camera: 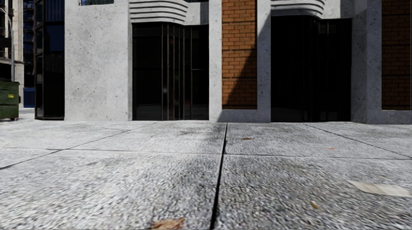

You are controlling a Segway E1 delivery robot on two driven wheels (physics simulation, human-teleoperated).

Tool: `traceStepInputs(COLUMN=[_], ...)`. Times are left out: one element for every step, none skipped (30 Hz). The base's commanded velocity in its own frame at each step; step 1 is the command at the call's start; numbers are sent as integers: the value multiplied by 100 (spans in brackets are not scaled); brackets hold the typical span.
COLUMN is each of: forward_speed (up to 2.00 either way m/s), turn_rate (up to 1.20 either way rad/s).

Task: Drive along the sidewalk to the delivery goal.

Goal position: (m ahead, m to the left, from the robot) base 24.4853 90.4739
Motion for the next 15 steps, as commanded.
traceStepInputs(forward_speed=[169, 169, 169, 170, 171, 171, 171, 171, 171, 171, 171, 171, 171, 171, 171], turn_rate=[78, 78, 78, 78, 78, 78, 78, 78, 78, 78, 78, 79, 79, 79, 79])
